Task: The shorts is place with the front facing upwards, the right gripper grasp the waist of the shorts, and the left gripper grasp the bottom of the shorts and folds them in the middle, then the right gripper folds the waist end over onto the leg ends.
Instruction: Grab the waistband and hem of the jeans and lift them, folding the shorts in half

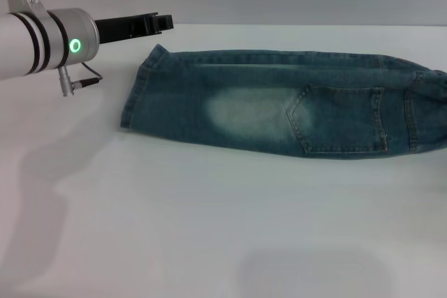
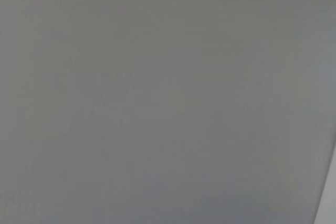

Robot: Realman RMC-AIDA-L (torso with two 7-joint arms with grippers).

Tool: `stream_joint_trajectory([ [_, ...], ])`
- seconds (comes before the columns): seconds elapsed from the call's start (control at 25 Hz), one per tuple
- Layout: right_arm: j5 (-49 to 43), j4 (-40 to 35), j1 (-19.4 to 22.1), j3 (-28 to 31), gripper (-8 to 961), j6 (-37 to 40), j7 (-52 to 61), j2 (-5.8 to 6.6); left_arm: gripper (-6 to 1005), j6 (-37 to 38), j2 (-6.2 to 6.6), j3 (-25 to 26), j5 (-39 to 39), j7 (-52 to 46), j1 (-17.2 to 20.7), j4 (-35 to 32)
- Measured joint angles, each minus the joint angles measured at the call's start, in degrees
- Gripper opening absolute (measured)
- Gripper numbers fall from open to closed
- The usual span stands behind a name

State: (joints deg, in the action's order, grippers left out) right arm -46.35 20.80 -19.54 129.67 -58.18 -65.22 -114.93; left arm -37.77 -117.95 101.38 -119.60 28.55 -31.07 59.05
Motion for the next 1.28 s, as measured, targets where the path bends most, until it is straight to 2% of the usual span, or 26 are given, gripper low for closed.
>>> stream_joint_trajectory([
  [0.08, -2.2, 1.1, 1.4, -0.1, 402, -3.2, -2.8, -0.33, 309, -0.9, 0.08, 0.1, 0.6, 0.4, 0.6, 0.4],
  [0.32, -6.4, 1.6, 4.0, 0.0, 464, -5.8, -5.0, -1.14, 418, -3.8, 0.25, 0.7, 1.0, 0.6, 3.2, 2.4],
  [0.44, -7.5, 2.7, 6.3, 0.2, 495, -5.9, -5.7, -2.01, 473, -5.0, 0.22, 0.8, 1.0, 0.6, 4.1, 3.2],
  [0.68, -7.5, 4.4, 9.7, 0.8, 517, -6.2, -5.9, -3.34, 710, -6.2, 0.19, 0.8, 1.1, 0.7, 5.2, 3.6],
  [0.88, -7.6, 3.9, 10.8, 0.9, 517, -7.0, -5.7, -3.73, 770, -7.3, 0.20, 0.7, 1.1, 0.7, 5.6, 3.7],
  [1.28, -7.4, 0.5, 12.4, 1.7, 524, -7.5, -6.0, -3.98, 764, -8.4, 0.28, 0.7, 0.9, 0.8, 6.0, 4.0],
])
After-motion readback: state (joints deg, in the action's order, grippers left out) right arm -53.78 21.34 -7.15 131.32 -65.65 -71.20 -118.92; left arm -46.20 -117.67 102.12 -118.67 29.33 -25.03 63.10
